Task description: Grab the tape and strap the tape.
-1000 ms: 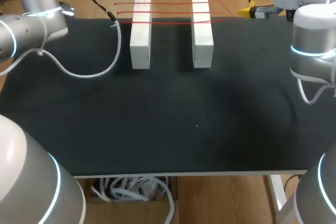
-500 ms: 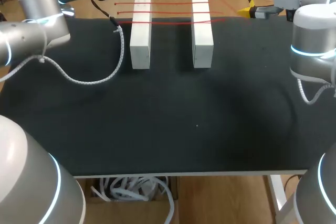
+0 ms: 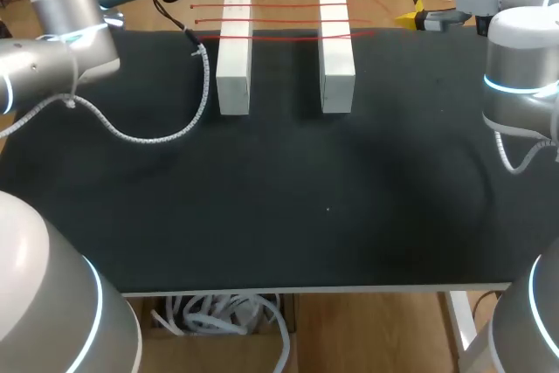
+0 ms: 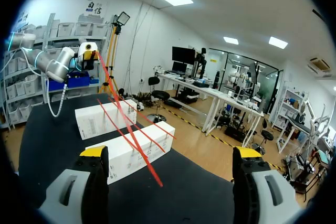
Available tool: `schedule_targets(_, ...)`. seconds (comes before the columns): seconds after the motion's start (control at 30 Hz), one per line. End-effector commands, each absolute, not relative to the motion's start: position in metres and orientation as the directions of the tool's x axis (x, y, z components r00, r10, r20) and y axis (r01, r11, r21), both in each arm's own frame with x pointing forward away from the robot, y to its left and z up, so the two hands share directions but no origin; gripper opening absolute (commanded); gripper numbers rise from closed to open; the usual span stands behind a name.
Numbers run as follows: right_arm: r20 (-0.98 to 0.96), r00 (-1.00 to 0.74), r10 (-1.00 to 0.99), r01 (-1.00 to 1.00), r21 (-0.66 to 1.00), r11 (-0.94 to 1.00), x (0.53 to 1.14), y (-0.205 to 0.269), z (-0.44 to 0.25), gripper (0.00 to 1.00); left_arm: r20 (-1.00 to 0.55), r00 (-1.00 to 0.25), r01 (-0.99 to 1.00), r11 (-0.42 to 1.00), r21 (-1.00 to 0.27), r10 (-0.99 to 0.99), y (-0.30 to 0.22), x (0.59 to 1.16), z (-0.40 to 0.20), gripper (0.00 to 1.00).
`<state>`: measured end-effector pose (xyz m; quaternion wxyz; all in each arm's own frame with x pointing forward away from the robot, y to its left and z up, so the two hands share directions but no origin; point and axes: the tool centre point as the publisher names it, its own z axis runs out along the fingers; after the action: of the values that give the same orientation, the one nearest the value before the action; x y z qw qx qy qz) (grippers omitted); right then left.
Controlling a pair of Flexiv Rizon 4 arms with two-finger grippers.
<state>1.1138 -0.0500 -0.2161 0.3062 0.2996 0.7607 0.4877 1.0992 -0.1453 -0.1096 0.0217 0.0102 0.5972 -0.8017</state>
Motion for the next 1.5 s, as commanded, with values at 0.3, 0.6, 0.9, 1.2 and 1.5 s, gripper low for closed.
schedule_targets(0.3, -0.174, -0.633, 0.754, 0.157, 0.925, 0.345, 1.114, -0.05, -0.216, 1.0, -0.044, -0.998, 0.053, -0.28, -0.959, -0.039, -0.144, 1.097, -0.108, 0.0)
schedule_targets(0.6, 0.164, -0.519, 0.839, 0.425, 0.901, 0.088, 1.126, -0.04, -0.201, 1.0, -0.044, -0.998, 0.053, -0.28, -0.959, -0.039, -0.144, 1.097, -0.108, 0.0)
schedule_targets(0.9, 0.761, -0.034, 0.648, 0.803, 0.407, -0.435, 1.114, -0.047, -0.206, 1.0, -0.044, -0.998, 0.053, -0.28, -0.959, -0.039, -0.144, 1.097, -0.108, 0.0)
schedule_targets(1.2, 0.857, 0.013, 0.516, 0.771, 0.32, -0.551, 1.101, -0.038, -0.183, 1.0, -0.044, -0.998, 0.053, -0.28, -0.959, -0.039, -0.144, 1.097, -0.108, 0.0)
schedule_targets(1.5, 0.837, -0.045, 0.545, 0.76, 0.383, -0.525, 1.099, -0.036, -0.178, 1.0, -0.044, -0.998, 0.053, -0.28, -0.959, -0.039, -0.144, 1.097, -0.108, 0.0)
